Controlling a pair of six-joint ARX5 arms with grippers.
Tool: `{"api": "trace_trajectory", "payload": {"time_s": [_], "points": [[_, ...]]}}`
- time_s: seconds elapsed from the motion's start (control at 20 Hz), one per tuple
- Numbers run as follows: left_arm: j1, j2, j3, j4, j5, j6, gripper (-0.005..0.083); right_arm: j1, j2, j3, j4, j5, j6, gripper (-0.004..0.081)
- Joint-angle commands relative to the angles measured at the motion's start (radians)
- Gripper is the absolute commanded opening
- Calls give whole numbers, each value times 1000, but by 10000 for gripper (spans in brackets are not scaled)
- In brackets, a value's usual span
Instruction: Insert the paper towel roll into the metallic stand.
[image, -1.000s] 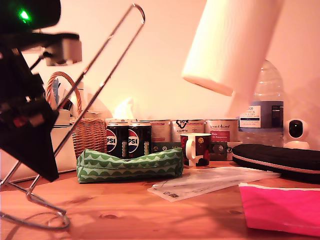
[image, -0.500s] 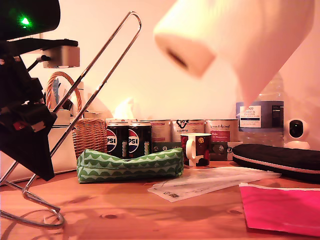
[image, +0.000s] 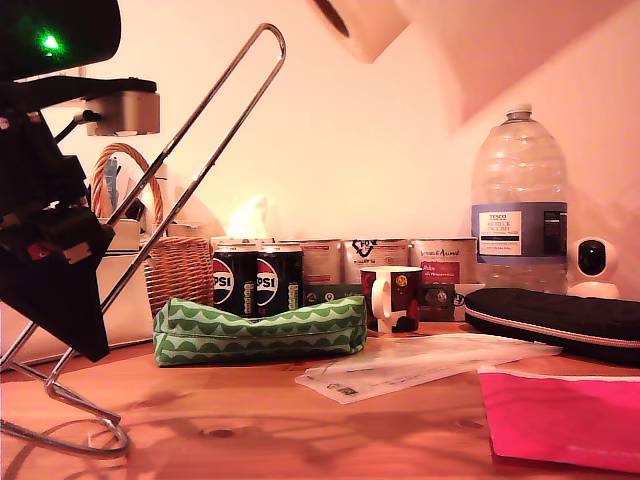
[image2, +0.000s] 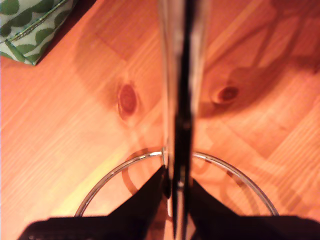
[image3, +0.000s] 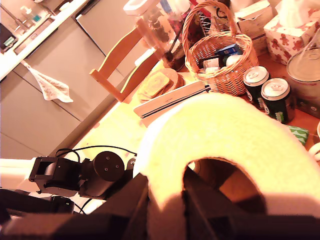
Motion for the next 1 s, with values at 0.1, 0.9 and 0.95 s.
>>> {"api": "trace_trajectory", "payload": {"time_s": [0.1,0.9,0.95], "points": [[-10,5,-1,18,1,8,-24,41,8,5,25,2,19,-10],[-30,4,-1,111,-24,23,-24,234,101,5,10,116,19,-10],[-30,4,-1,130,-24,23,-24,243,103,5,8,134,19,-10]]}}
